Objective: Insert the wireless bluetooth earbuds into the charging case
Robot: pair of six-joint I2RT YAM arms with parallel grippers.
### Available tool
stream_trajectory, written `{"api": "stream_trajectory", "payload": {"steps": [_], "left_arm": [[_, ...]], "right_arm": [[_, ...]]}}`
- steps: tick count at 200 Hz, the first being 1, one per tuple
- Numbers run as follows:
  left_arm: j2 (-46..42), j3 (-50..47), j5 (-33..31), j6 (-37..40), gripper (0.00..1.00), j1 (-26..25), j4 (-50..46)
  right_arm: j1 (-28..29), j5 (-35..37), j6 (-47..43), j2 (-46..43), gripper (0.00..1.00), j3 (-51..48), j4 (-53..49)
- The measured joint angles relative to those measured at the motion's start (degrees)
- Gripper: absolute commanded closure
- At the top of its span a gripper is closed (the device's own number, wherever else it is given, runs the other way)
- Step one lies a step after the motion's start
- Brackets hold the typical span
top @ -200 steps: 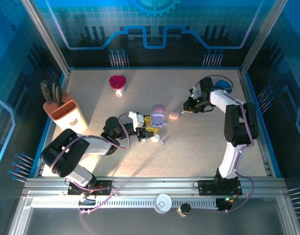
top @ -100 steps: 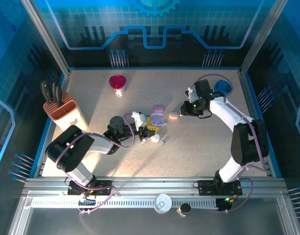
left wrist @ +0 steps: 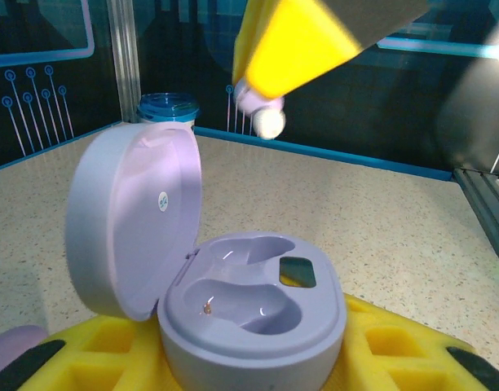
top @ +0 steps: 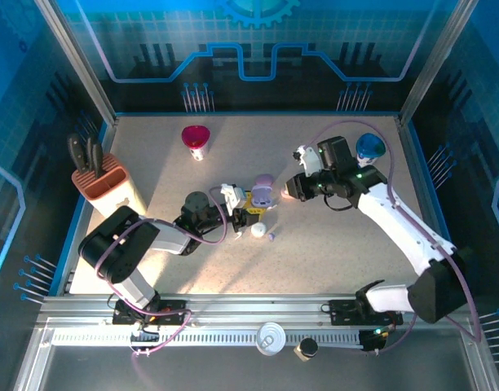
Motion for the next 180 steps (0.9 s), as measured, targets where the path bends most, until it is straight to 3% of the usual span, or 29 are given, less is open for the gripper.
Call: {"api": "stream_trajectory", "payload": {"steps": [87,180], "left_arm": [[0.22,0.22,0.0,-0.04,0.62,0.02,-0.04],[0.2,0.22,0.07,-0.26,0.62,0.04,-0.2]], "right_arm": [[9.44,0.52,-5.95,-3.65,0.82,0.09,-0.59],[11.37,6.29,-8.24,3.78,0.83,3.17,-0.94]]}}
